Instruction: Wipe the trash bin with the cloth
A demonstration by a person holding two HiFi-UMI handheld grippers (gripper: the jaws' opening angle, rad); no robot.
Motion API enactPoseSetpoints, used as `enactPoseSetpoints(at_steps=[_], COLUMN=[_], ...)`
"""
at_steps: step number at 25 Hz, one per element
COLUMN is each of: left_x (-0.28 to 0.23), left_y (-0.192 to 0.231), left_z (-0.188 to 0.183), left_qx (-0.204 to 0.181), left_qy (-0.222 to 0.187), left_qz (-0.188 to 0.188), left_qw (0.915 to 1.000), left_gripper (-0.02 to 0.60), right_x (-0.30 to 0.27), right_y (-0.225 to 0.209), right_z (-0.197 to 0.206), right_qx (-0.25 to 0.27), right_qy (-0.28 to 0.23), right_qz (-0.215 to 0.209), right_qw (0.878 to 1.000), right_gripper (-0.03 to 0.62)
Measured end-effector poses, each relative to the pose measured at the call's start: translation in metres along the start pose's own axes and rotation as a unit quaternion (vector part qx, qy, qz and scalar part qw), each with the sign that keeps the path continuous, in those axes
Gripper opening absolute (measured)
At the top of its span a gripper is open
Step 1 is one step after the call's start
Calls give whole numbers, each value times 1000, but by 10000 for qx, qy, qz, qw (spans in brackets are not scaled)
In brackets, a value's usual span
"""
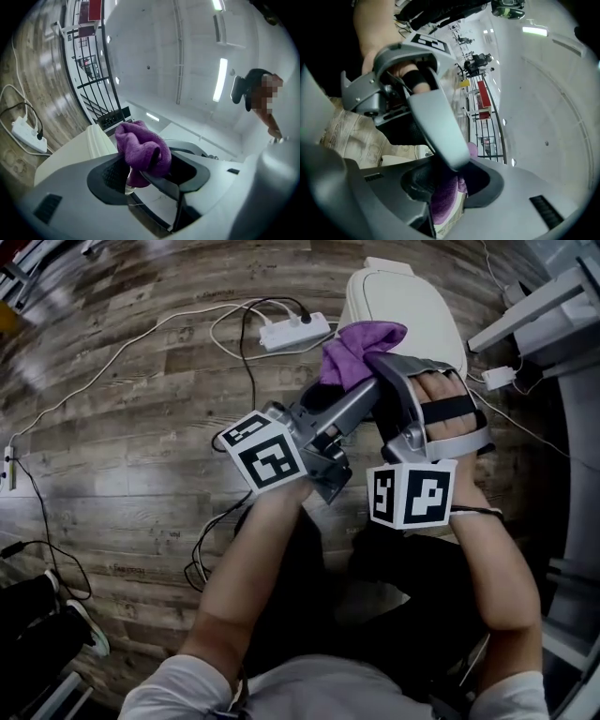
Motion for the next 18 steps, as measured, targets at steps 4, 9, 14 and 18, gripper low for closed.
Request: enactPoseSetpoints(at_steps=[4, 9, 14, 18], left_x=[6, 14, 21, 24], left_y=[5, 8, 7, 4], left_z=[1, 2, 5, 3], left_qx=[113, 65, -31, 82], left_qy=[-44, -80, -136, -210], left_qz=[385, 966, 1407, 1812], left_qw=[9992, 9953, 9900, 9832], left_gripper=[244, 244, 244, 242], right_x=[3, 12, 24, 41], right_y=[6, 9, 7, -3], right_z=[-7, -13, -16, -12], right_qx=[237, -85, -842, -1573], right_qy=[-265, -1134, -1852, -2578], right_qz=[176, -168, -1232, -2288], right_qw=[9992, 9934, 9713, 9254], right_gripper=[110, 112, 126, 164])
Point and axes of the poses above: the fingertips, and each gripper's own axes: x backward along the fingers, y to its left, z out of its underside, the point moved 8 cm from there along x, backward along the fingers, and after that the axes turned 6 degrees about -z, right-handed, at the moved point
